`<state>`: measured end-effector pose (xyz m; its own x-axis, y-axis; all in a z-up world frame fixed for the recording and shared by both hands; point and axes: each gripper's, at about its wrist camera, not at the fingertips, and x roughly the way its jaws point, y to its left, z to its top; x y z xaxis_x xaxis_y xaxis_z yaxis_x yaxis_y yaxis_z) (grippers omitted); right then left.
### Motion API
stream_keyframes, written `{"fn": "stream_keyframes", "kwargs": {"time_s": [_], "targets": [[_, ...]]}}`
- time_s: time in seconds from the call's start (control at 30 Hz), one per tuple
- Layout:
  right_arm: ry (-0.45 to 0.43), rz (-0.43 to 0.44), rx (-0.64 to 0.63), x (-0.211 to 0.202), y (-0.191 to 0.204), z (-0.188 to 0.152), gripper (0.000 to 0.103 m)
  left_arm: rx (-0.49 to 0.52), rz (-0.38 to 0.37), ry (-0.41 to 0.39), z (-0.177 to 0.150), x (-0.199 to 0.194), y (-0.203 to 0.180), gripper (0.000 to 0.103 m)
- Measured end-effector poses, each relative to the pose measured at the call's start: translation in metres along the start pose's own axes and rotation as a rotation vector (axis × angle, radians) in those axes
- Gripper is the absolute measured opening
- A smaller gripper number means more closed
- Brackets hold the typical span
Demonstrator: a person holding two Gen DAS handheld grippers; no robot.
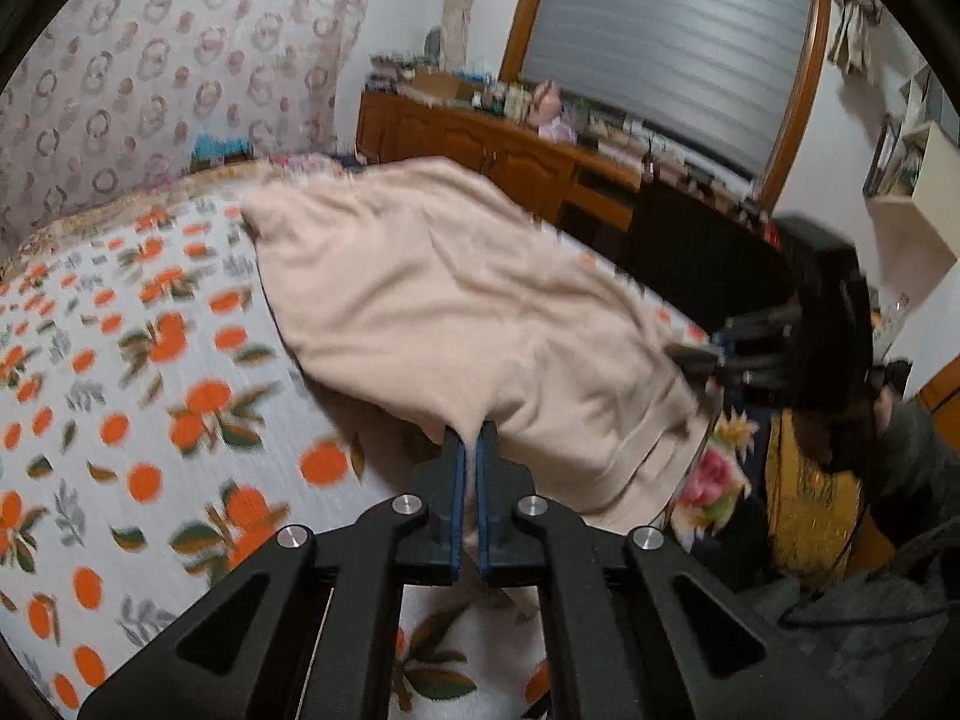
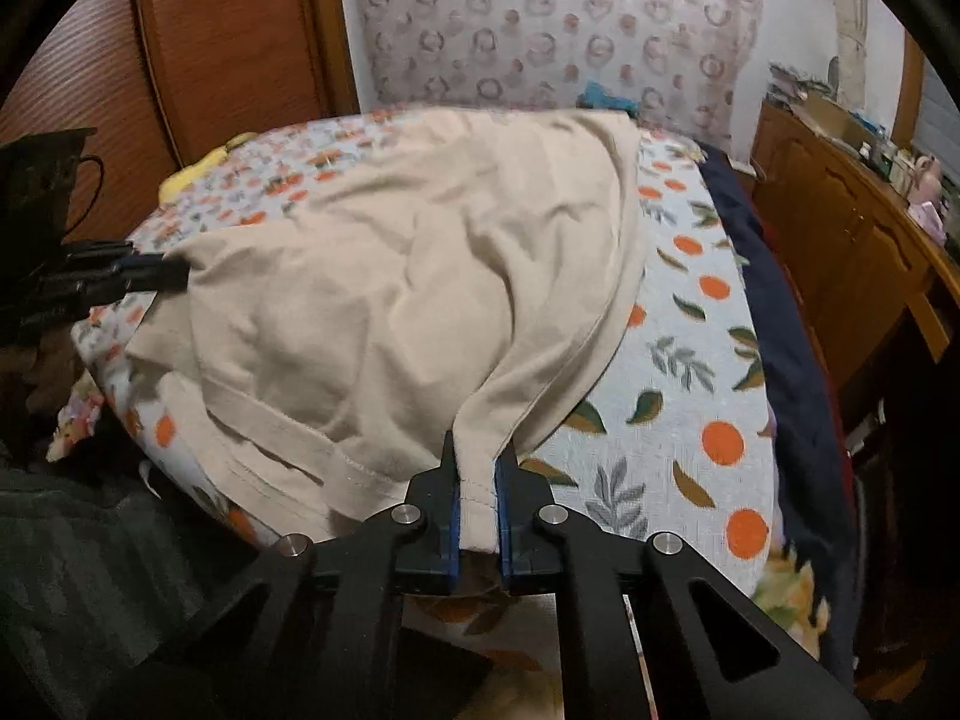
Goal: Fold small clothes
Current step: 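Grasp the shirt hem with the left gripper while the right gripper grasps beside it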
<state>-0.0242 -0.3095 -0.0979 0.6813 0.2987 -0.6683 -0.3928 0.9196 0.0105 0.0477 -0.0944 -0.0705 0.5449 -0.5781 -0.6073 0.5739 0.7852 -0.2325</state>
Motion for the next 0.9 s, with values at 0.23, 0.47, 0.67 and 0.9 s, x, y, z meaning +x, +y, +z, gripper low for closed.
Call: {"fn": "stream_keyframes", "kwargs": {"time_s": [0.23, 0.47, 0.67, 0.9], "targets": [[-0.2, 0.006, 0.025, -0.035, -0.02, 0.044, 0.007, -0.03, 0.004, -0.113, 0.052, -0.014, 0.023, 0.004], [-0.297, -0.023, -0.016, -0.021, -0.047, 0.116, 0.007, -0.056, 0.06, -0.136, 0.109, 0.011, 0.068, 0.004], [-0.265, -0.043, -0.032, 0.031, -0.07, 0.167, 0.007, -0.065, 0.116, -0.103, 0.147, 0.046, 0.1, 0.004], [-0.174, -0.044, -0.016, 0.093, -0.08, 0.195, 0.008, -0.085, 0.173, -0.029, 0.163, 0.096, 0.13, 0.004]]}}
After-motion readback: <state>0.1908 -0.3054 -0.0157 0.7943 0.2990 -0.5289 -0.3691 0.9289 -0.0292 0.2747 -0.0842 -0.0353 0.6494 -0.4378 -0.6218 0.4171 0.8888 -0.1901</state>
